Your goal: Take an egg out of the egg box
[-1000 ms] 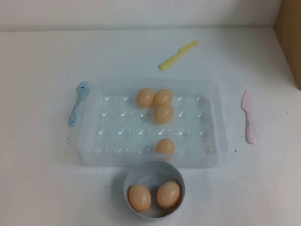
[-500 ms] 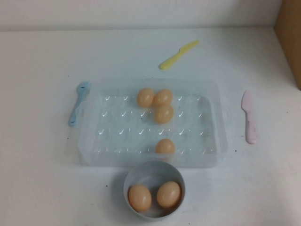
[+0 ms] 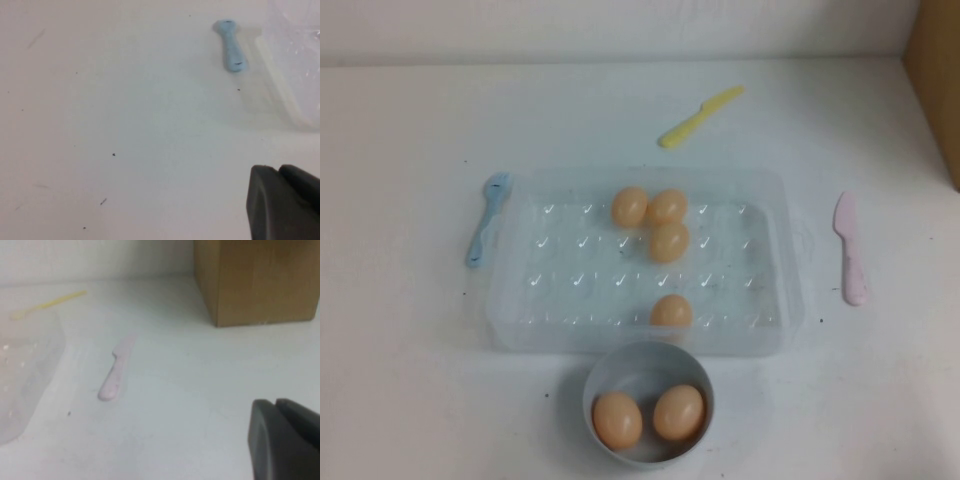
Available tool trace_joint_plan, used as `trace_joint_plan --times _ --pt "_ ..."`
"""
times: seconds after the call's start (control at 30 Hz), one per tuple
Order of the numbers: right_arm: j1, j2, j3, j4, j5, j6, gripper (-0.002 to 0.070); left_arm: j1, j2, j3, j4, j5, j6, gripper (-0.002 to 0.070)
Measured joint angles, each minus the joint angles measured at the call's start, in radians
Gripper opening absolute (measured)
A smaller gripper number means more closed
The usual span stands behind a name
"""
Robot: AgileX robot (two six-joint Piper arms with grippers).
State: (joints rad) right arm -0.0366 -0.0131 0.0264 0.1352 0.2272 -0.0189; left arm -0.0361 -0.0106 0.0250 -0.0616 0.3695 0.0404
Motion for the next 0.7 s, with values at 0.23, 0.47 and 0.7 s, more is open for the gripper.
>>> trace_joint_plan --times 0.23,0.47,0.7 --pt "0.033 0.000 0.000 0.037 0.131 -0.047 -0.0017 0.000 0.000 0.000 0.000 0.000 0.000 -0.0005" --pt "0.078 0.000 0.000 -0.032 0.135 0.035 -0.0017 0.000 0.000 0.000 0.000 0.000 0.000 -0.0005" --pt "0.080 0.000 0.000 -0.072 0.135 0.063 -0.0017 0.000 0.000 0.000 0.000 0.000 0.000 -0.0005"
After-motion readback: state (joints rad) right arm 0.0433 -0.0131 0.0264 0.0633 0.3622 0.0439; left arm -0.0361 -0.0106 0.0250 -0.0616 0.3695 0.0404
